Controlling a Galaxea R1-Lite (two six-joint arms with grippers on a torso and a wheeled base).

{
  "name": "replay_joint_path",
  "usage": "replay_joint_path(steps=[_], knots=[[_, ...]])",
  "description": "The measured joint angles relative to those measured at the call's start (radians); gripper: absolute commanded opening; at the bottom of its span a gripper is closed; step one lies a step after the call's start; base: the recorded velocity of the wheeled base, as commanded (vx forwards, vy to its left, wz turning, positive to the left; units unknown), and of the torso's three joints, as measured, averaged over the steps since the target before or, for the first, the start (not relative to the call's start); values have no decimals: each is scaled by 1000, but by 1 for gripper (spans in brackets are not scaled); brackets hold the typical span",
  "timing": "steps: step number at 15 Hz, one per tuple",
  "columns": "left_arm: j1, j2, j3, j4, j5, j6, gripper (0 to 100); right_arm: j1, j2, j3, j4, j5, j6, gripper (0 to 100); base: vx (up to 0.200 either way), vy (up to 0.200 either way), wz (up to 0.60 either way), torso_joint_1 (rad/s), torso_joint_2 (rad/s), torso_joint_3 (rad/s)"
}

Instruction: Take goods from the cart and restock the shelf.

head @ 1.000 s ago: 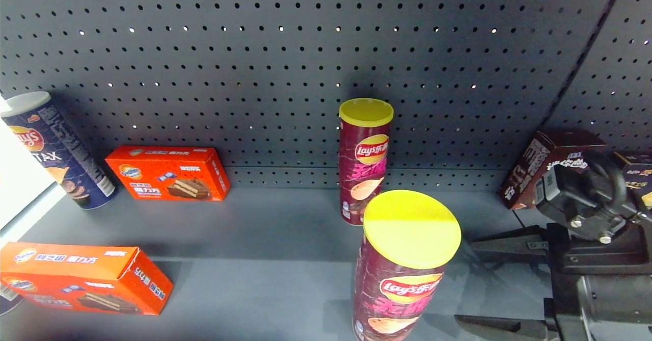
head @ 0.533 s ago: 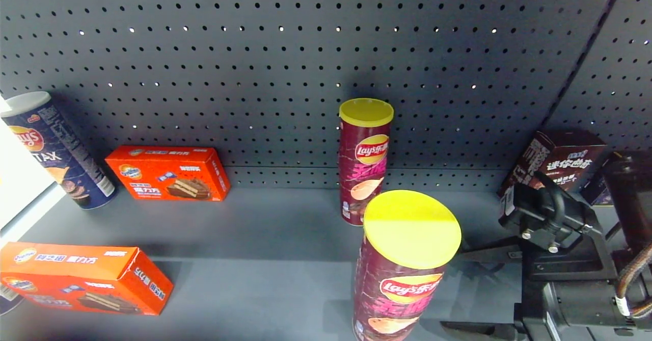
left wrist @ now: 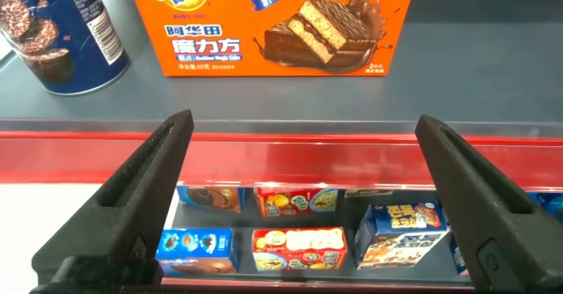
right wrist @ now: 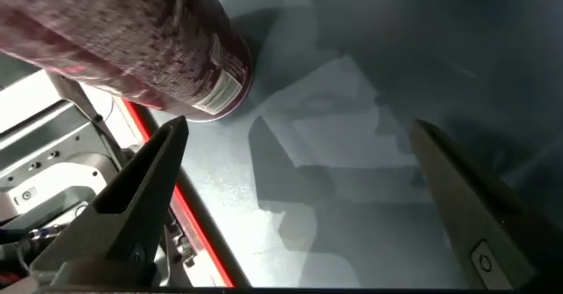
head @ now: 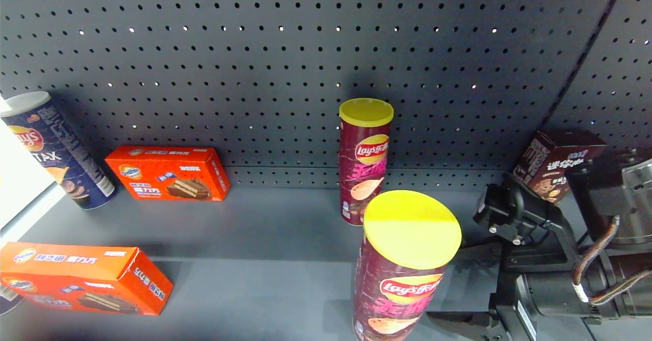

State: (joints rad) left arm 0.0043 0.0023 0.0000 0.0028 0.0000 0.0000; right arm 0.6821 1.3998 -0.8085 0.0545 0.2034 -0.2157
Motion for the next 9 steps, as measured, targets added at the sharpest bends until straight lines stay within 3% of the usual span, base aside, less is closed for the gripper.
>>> replay_joint_path(steps=[9], knots=[[0, 0, 0, 0, 0, 0, 100, 23, 55, -14, -14, 0, 0, 100, 0, 0, 0, 0, 0, 0]])
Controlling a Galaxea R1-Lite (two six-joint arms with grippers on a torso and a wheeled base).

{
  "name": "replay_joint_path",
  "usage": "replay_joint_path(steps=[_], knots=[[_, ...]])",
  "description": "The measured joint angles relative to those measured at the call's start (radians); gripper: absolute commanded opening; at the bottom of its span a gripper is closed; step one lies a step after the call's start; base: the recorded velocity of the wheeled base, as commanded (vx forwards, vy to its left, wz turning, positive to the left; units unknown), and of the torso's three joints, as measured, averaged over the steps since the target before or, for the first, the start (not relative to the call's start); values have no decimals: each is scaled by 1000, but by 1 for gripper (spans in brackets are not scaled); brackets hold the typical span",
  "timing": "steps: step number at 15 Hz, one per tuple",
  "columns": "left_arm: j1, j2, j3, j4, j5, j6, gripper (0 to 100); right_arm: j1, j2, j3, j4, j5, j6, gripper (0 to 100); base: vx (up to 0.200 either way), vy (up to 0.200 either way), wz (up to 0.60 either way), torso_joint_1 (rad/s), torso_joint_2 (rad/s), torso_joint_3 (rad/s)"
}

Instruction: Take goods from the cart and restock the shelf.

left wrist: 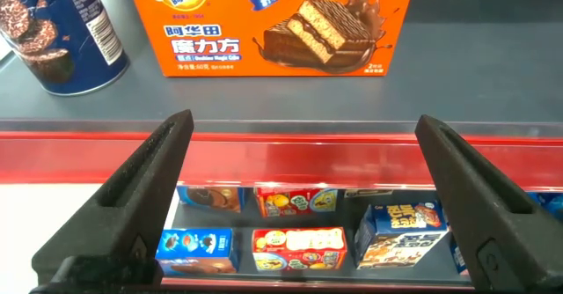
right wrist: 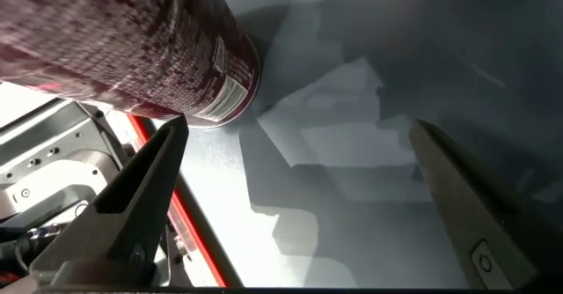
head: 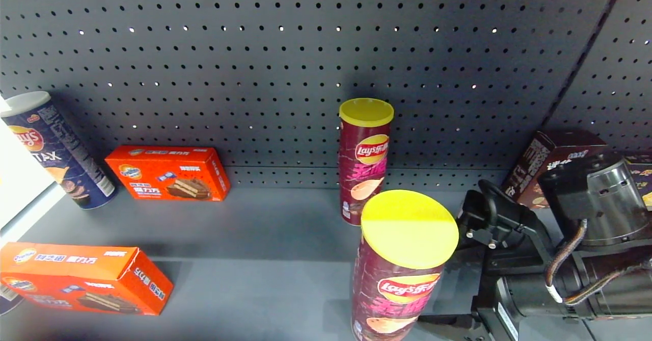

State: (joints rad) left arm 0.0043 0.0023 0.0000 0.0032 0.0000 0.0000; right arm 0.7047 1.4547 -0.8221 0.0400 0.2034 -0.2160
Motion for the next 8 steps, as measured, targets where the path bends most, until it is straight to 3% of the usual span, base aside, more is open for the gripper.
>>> replay_joint_path(steps=[8], knots=[[0, 0, 0, 0, 0, 0, 100, 0, 22, -8, -2, 0, 0, 100, 0, 0, 0, 0, 0, 0]])
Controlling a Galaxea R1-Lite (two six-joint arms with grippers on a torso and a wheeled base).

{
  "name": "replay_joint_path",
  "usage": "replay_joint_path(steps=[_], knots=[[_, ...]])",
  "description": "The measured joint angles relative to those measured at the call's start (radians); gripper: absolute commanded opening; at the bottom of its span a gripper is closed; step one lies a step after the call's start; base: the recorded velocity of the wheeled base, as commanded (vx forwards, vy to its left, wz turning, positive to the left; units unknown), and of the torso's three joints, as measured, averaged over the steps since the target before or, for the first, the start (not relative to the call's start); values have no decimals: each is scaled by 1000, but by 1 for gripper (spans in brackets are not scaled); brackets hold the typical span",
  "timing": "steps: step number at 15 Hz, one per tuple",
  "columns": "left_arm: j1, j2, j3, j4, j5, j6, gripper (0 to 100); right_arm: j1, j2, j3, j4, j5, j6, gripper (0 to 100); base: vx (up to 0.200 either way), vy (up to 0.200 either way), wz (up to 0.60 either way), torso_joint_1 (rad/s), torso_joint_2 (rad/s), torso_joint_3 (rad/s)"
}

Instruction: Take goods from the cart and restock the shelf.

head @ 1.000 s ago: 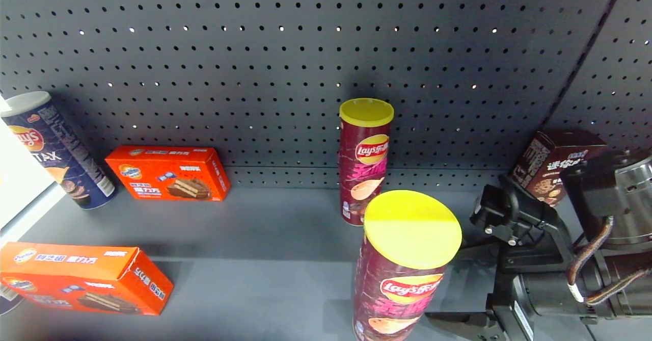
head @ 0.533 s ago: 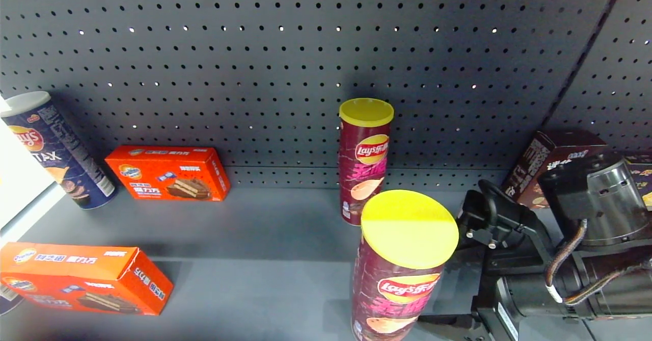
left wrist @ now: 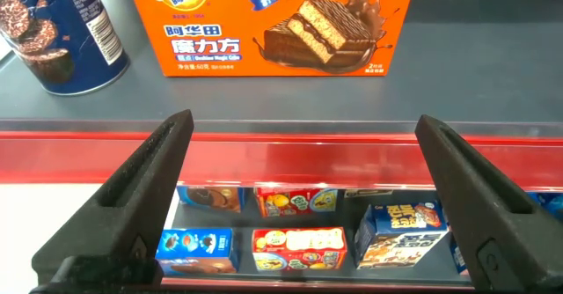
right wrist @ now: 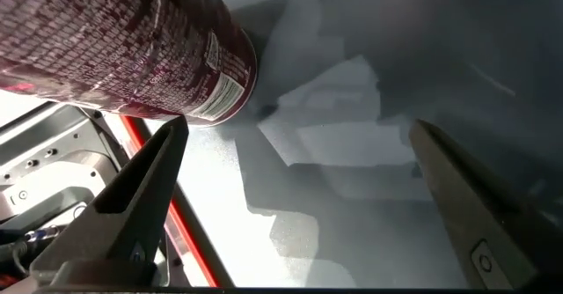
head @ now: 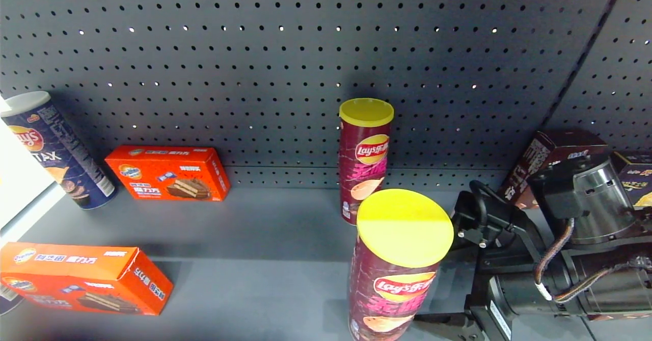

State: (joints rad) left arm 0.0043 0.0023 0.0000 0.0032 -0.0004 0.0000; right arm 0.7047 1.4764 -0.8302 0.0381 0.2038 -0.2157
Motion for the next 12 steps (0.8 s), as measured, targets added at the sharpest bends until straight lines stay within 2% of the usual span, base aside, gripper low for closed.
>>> replay_joint_path(steps=[12], knots=[[0, 0, 0, 0, 0, 0, 100, 11, 16, -29, 0, -2, 0, 100, 0, 0, 0, 0, 0, 0]])
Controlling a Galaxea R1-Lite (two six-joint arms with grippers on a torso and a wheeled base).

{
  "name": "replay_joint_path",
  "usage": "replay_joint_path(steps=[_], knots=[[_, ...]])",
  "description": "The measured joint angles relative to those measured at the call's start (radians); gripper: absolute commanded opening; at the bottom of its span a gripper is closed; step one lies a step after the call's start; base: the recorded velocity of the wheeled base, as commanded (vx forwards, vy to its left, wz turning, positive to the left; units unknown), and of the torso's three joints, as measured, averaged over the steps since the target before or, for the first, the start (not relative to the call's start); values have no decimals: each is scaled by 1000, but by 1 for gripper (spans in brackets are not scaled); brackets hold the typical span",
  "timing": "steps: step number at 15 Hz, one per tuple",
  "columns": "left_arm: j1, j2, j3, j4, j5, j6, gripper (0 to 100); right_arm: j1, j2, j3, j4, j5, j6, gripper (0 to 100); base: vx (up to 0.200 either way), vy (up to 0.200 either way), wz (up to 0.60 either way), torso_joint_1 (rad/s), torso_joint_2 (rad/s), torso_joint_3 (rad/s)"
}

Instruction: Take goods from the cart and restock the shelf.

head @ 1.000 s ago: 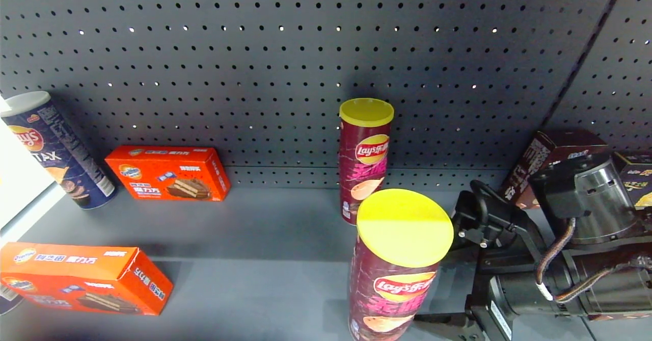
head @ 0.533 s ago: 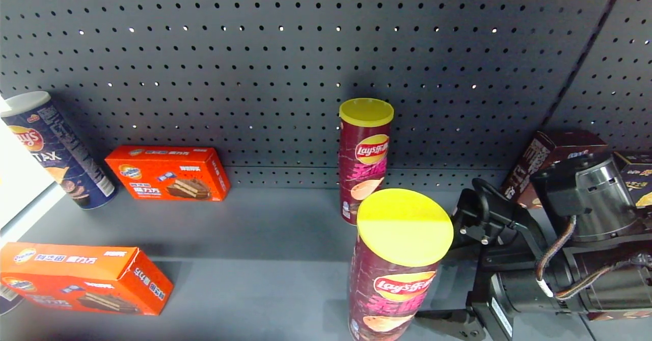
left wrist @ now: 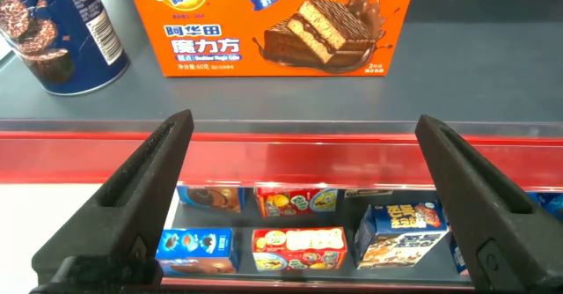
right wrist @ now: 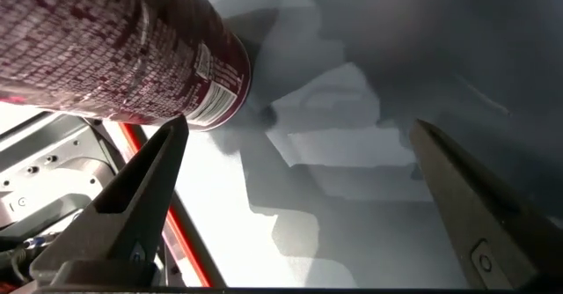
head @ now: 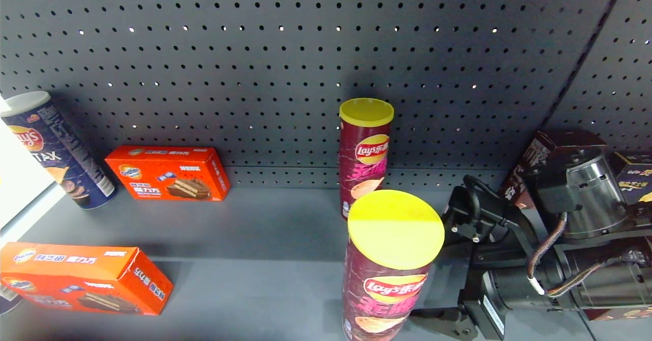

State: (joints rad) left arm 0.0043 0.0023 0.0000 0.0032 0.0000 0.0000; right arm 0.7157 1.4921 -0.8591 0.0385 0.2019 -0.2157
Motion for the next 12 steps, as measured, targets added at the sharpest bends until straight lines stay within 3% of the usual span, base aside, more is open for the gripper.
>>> replay_joint_path(steps=[12], knots=[[0, 0, 0, 0, 0, 0, 100, 10, 17, -17, 0, 0, 0, 100, 0, 0, 0, 0, 0, 0]])
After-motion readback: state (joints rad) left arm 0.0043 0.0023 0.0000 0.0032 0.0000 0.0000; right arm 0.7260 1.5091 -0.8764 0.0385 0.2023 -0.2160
